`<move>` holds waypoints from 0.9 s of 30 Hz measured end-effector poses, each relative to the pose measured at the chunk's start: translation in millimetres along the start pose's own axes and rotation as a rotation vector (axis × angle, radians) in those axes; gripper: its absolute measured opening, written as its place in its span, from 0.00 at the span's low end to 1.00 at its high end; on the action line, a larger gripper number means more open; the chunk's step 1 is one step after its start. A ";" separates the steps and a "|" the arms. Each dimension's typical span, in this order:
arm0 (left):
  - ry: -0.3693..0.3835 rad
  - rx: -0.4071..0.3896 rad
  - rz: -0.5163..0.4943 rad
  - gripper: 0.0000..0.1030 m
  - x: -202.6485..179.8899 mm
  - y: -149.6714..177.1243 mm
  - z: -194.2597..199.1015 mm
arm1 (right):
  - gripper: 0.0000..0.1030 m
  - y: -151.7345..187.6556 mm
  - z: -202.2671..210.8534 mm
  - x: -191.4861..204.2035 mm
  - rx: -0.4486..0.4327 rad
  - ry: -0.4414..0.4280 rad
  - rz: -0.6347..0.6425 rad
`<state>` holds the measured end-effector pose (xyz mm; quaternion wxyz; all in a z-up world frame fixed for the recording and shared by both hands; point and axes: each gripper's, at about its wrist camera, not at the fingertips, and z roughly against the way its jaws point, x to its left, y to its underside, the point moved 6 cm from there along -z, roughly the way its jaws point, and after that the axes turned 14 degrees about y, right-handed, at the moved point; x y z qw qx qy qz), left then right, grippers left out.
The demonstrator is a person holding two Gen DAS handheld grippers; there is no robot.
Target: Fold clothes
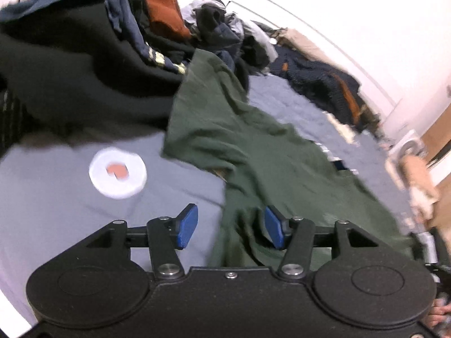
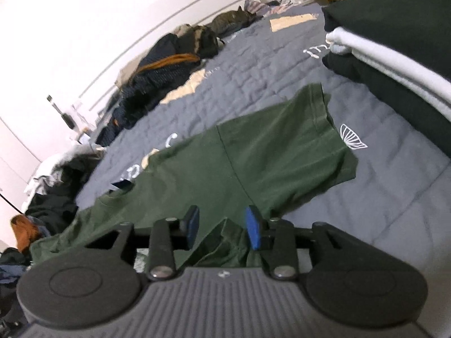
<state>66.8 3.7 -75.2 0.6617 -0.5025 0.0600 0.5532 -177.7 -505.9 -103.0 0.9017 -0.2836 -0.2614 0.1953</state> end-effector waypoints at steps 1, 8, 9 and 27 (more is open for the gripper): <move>0.006 -0.006 0.028 0.51 -0.2 6.9 4.3 | 0.35 0.8 5.1 -1.0 -0.004 0.001 0.000; -0.039 -0.007 0.095 0.51 -1.0 49.8 18.8 | 0.37 21.7 40.6 -5.4 -0.002 -0.012 -0.020; -0.056 -0.015 0.097 0.51 -0.1 54.6 21.9 | 0.38 25.6 45.6 -4.9 0.001 -0.017 -0.018; 0.022 0.007 0.119 0.56 -18.6 98.5 32.2 | 0.38 105.4 107.3 -9.9 0.062 -0.074 -0.034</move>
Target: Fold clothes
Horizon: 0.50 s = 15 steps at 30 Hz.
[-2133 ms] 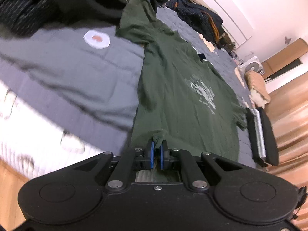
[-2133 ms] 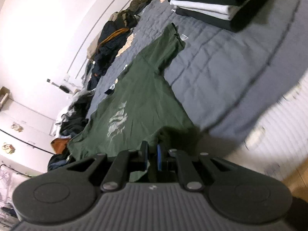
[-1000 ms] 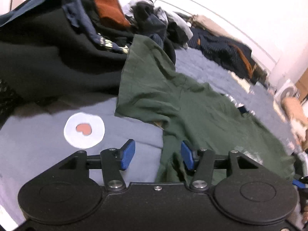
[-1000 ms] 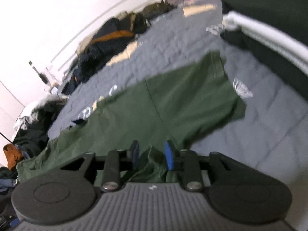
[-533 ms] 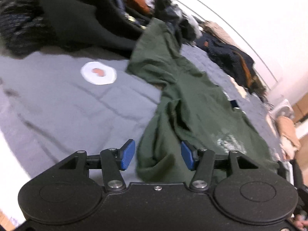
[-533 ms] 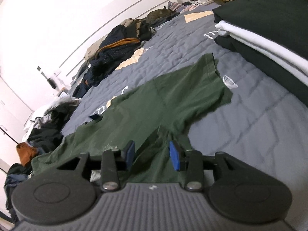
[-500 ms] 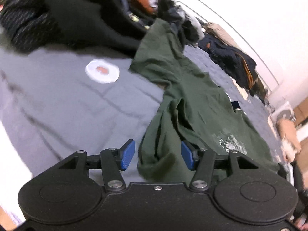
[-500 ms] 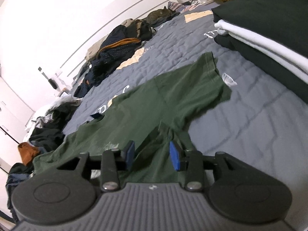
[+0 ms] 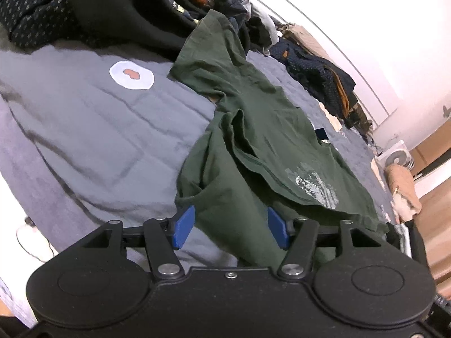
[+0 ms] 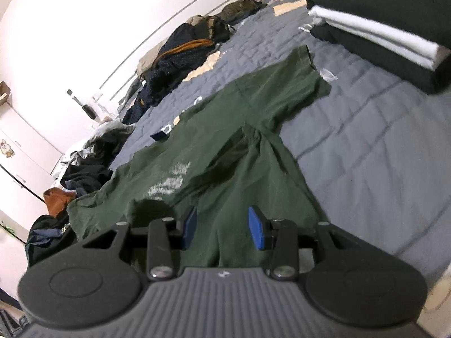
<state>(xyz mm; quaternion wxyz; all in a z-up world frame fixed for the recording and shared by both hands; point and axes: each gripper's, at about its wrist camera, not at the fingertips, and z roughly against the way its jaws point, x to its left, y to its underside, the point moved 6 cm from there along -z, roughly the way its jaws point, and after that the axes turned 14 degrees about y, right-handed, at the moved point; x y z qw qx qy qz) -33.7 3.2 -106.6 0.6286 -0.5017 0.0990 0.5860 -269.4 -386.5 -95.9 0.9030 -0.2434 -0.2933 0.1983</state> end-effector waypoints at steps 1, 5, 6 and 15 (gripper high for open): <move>0.002 0.000 0.004 0.56 -0.3 1.9 -0.3 | 0.38 3.5 1.3 0.1 0.003 0.001 -0.002; 0.016 0.017 0.012 0.57 0.1 7.2 -5.1 | 0.38 11.5 4.6 -1.8 0.016 -0.001 -0.036; 0.019 0.011 0.019 0.57 1.8 7.7 -5.6 | 0.38 13.1 4.8 -3.0 0.020 -0.003 -0.051; -0.001 0.031 0.012 0.58 5.9 13.6 -13.3 | 0.38 30.1 2.4 -4.1 0.070 -0.001 -0.071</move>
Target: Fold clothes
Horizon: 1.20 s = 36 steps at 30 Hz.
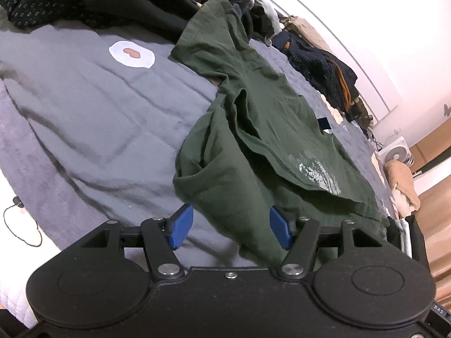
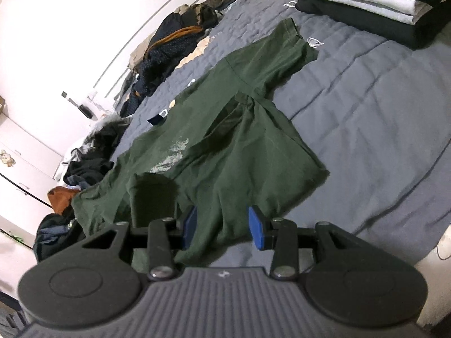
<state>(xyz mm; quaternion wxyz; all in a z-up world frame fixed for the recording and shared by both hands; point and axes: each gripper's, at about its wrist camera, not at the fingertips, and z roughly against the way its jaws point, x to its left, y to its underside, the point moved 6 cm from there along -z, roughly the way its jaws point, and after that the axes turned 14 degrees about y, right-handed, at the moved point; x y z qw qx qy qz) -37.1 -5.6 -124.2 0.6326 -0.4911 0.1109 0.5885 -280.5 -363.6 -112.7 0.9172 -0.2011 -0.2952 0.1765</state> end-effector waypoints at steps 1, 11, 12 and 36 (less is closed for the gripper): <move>-0.002 0.004 -0.004 0.58 -0.5 0.9 -1.2 | 0.38 0.2 -0.8 0.1 0.003 0.001 -0.001; -0.016 0.020 -0.004 0.60 0.0 3.1 -8.8 | 0.38 1.3 -10.6 -2.9 0.006 0.056 -0.002; -0.017 0.022 0.003 0.60 1.1 2.9 -9.5 | 0.38 0.3 -11.4 -5.3 0.003 0.067 -0.011; -0.031 0.036 0.048 0.60 11.8 1.4 -15.9 | 0.39 -7.1 -59.7 -45.2 0.026 0.139 -0.340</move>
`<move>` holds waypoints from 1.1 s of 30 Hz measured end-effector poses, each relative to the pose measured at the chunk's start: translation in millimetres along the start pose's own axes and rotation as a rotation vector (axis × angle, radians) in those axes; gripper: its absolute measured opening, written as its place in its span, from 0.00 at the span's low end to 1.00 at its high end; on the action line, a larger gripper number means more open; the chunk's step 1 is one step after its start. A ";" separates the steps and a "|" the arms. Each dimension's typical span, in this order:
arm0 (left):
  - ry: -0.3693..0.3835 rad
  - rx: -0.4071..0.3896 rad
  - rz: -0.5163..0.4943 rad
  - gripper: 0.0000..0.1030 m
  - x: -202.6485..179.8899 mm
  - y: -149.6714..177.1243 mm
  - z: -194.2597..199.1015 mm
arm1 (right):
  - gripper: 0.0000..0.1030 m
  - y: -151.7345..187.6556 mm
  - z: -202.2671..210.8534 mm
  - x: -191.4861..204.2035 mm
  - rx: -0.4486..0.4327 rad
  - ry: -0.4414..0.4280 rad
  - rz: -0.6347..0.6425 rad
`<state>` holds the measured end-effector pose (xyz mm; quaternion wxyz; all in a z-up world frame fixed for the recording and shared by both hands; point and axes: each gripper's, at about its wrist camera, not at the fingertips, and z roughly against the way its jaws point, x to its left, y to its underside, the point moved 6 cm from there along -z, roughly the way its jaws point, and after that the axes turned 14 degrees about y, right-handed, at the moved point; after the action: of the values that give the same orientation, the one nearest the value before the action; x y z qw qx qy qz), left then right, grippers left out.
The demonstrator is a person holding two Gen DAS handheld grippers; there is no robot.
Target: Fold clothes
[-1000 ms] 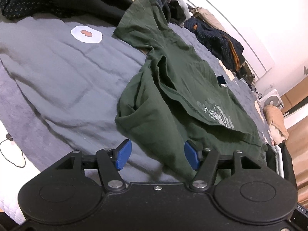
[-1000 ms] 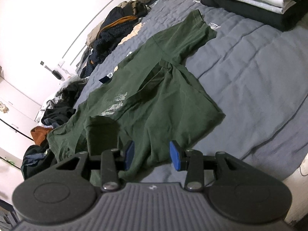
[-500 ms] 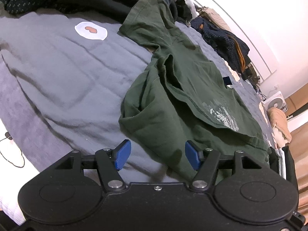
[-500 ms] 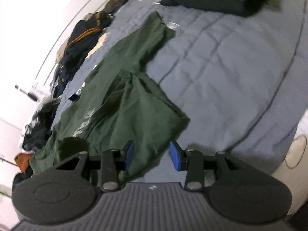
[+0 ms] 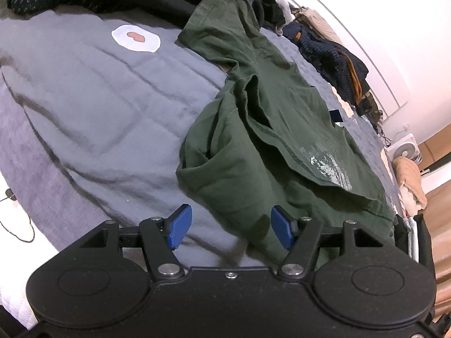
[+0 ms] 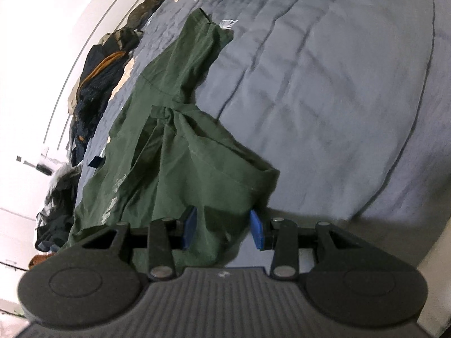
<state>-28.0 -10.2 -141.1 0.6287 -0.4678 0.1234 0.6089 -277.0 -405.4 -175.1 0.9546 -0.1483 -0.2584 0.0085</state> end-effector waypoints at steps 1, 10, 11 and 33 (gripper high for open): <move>0.001 0.002 0.006 0.60 0.8 0.0 -1.0 | 0.39 -0.5 -1.4 -0.9 0.000 -0.003 -0.012; 0.003 -0.009 0.066 0.60 9.7 -3.7 -7.9 | 0.39 -1.9 -7.4 -2.2 -0.012 -0.010 -0.051; 0.008 -0.011 0.081 0.60 11.2 -4.7 -8.7 | 0.39 -1.8 -7.7 -2.0 -0.014 -0.010 -0.051; 0.090 -0.178 0.232 0.09 31.5 -46.9 29.0 | 0.02 -26.3 22.5 -21.4 -0.104 -0.055 -0.177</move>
<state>8.5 40.1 -128.0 0.5039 -0.5308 0.1503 0.6646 -308.3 -426.3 -159.5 0.9352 -0.1738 -0.2967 -0.0850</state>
